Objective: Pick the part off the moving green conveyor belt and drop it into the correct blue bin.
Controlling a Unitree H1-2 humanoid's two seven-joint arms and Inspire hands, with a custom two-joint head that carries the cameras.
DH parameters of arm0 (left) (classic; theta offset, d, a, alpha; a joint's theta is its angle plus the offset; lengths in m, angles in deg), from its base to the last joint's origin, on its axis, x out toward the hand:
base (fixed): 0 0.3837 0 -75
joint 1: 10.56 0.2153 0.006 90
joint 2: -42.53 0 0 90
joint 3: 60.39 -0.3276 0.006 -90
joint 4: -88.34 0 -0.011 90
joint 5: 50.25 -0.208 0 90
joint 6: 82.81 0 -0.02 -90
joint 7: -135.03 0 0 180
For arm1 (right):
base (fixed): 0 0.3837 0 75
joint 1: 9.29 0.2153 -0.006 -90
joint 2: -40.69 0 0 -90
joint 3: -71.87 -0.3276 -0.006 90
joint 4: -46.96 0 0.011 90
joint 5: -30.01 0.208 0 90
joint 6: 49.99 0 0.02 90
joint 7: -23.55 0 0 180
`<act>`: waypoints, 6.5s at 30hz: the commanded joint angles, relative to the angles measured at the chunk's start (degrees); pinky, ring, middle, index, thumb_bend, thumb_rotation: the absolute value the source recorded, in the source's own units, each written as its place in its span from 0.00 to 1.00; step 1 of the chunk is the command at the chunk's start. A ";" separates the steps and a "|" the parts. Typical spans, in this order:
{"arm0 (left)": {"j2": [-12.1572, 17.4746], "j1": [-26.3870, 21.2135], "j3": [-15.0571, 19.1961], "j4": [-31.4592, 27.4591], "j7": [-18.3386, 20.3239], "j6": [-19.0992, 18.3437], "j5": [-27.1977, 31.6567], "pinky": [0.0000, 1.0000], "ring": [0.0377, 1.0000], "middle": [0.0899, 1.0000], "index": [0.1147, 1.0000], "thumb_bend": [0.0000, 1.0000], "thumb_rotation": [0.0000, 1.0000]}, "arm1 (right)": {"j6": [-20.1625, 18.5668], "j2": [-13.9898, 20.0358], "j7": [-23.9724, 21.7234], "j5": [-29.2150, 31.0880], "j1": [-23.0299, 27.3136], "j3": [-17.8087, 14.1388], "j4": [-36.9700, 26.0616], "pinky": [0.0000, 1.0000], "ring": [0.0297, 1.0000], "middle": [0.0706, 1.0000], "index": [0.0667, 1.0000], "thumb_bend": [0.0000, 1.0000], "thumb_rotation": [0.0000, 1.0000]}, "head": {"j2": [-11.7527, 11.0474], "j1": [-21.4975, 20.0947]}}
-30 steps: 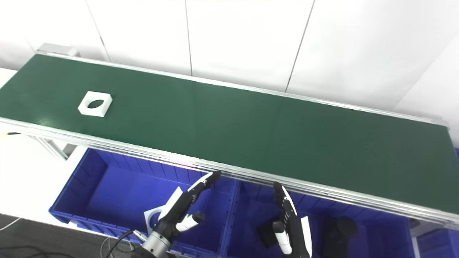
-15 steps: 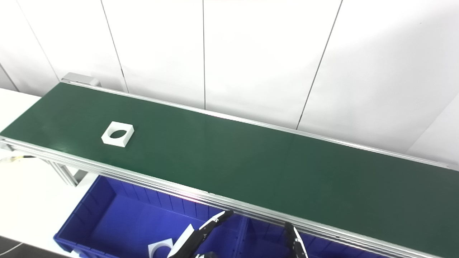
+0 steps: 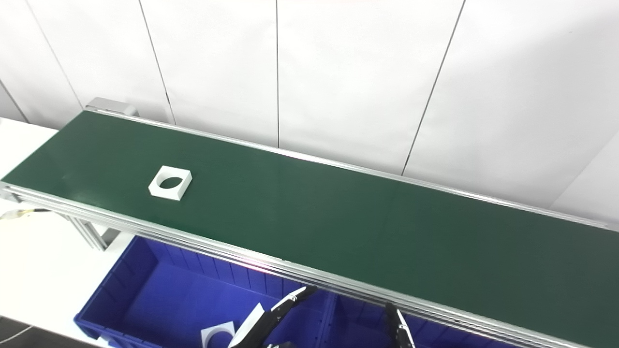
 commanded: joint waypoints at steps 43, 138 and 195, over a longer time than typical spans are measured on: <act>11.72 -21.26 19.33 -17.12 8.94 -0.61 -25.22 0.87 0.89 0.89 0.88 0.94 0.71 | 2.12 -0.99 -1.22 -0.06 2.12 -1.77 1.35 0.92 0.93 0.92 0.93 0.84 1.00 | -1.18 1.28; 18.15 -46.16 -3.09 26.08 19.26 -19.40 -45.98 0.39 0.48 0.56 0.67 0.96 0.00 | 2.12 -2.92 0.84 -0.24 0.63 -0.24 -0.52 0.91 0.91 0.91 0.92 0.85 0.99 | -0.43 -1.41; 26.04 -35.71 13.23 -31.60 44.73 -19.03 -33.96 0.14 0.18 0.42 0.42 0.53 0.00 | 2.12 -3.65 -3.13 1.17 1.05 -3.15 -6.68 0.86 0.87 0.88 0.90 0.86 0.92 | 17.93 -0.68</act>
